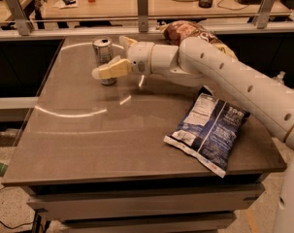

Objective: Pick redbull can

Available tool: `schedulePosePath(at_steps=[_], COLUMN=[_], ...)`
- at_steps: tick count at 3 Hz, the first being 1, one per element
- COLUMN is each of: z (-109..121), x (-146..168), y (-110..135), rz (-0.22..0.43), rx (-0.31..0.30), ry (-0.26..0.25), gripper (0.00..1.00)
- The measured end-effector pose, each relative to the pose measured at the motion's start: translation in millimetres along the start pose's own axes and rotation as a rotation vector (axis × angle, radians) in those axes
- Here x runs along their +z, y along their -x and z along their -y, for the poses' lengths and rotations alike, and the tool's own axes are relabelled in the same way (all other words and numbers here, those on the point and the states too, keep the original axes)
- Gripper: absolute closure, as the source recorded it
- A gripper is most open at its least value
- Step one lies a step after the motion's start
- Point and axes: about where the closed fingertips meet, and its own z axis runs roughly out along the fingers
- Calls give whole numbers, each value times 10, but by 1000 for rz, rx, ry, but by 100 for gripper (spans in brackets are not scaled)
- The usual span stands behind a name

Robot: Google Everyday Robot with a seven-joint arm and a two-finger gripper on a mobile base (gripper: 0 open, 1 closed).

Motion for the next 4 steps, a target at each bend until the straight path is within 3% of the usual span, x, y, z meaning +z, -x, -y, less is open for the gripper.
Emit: schedulePosePath(at_steps=[1,2,4], z=[-75,-100,-140], x=[119,165,138], y=[-13,-16,-73], rz=[1,-3,-15], rx=[10,11,21], ry=[31,45,63], gripper=[0,18,64])
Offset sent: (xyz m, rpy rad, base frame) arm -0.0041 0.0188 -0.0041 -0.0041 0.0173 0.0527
